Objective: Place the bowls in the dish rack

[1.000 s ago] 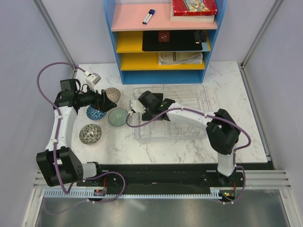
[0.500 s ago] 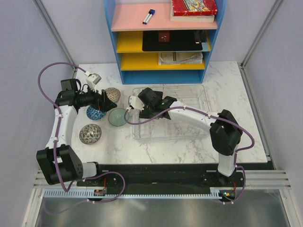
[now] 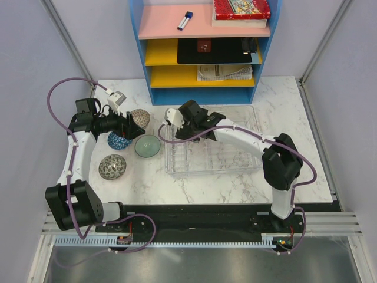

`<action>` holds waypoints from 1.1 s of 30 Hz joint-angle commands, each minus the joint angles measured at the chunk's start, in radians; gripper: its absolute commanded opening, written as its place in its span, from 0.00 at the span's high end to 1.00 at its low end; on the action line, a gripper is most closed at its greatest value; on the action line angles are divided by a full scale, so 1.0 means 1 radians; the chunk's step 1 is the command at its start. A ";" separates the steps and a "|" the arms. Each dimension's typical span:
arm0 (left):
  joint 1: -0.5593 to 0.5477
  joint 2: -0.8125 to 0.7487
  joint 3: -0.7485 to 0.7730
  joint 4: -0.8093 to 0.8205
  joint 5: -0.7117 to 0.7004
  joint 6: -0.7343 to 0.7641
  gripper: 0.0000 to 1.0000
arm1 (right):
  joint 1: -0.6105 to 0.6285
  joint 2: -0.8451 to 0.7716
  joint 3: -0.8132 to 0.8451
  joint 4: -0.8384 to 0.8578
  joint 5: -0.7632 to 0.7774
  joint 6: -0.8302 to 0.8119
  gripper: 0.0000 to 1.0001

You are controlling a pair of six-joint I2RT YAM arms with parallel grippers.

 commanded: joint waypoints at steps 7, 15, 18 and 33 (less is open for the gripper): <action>0.007 -0.012 -0.007 0.019 0.007 0.033 0.00 | -0.081 0.043 0.055 0.000 -0.149 0.027 0.10; 0.007 -0.009 -0.007 0.021 0.004 0.033 0.00 | -0.091 0.045 0.063 -0.040 -0.238 0.010 0.57; 0.007 -0.009 -0.004 0.019 0.003 0.033 0.00 | -0.091 0.054 0.077 -0.060 -0.235 -0.010 0.62; 0.007 -0.009 -0.007 0.021 -0.005 0.036 0.00 | -0.034 0.114 0.106 -0.149 -0.140 -0.165 0.71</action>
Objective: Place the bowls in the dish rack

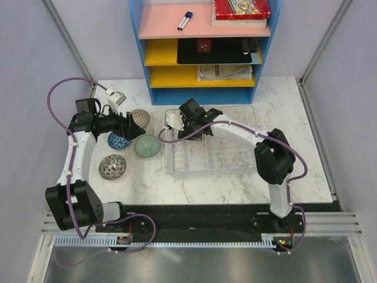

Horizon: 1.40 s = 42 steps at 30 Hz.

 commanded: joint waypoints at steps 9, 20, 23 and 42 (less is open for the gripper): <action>0.007 -0.007 -0.009 0.021 -0.005 0.036 0.00 | 0.030 0.011 0.059 -0.089 0.041 -0.026 0.09; 0.005 0.016 -0.007 0.023 -0.057 0.037 0.00 | 0.056 -0.047 0.140 -0.290 -0.009 -0.031 0.02; 0.005 0.063 -0.014 0.024 -0.120 0.044 0.00 | 0.059 -0.112 0.137 -0.308 -0.054 0.003 0.02; -0.111 0.217 -0.066 0.052 -0.361 0.096 0.01 | 0.001 -0.537 -0.091 -0.195 -0.172 0.131 0.02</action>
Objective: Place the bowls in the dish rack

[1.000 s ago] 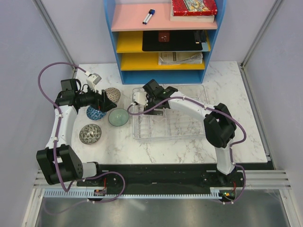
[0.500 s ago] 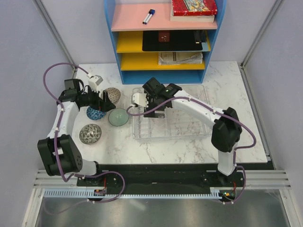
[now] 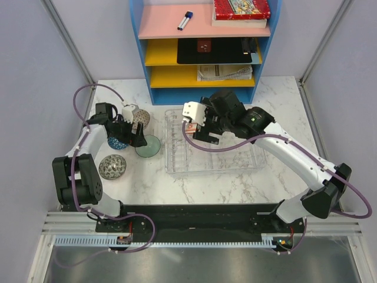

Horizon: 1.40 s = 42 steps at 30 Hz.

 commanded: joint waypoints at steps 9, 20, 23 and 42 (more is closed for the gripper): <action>-0.099 0.067 -0.016 0.049 -0.118 0.035 0.05 | -0.049 -0.063 -0.108 0.065 -0.092 0.025 0.03; -0.116 0.139 -0.009 0.063 -0.166 0.035 0.38 | -0.049 -0.066 -0.162 0.101 -0.115 0.037 0.03; -0.115 0.142 -0.009 0.063 -0.172 0.035 0.62 | -0.052 -0.061 -0.166 0.118 -0.116 0.058 0.03; -0.059 -0.156 0.118 -0.011 0.088 0.012 0.98 | -0.175 -0.063 -0.099 0.325 -0.614 0.580 0.03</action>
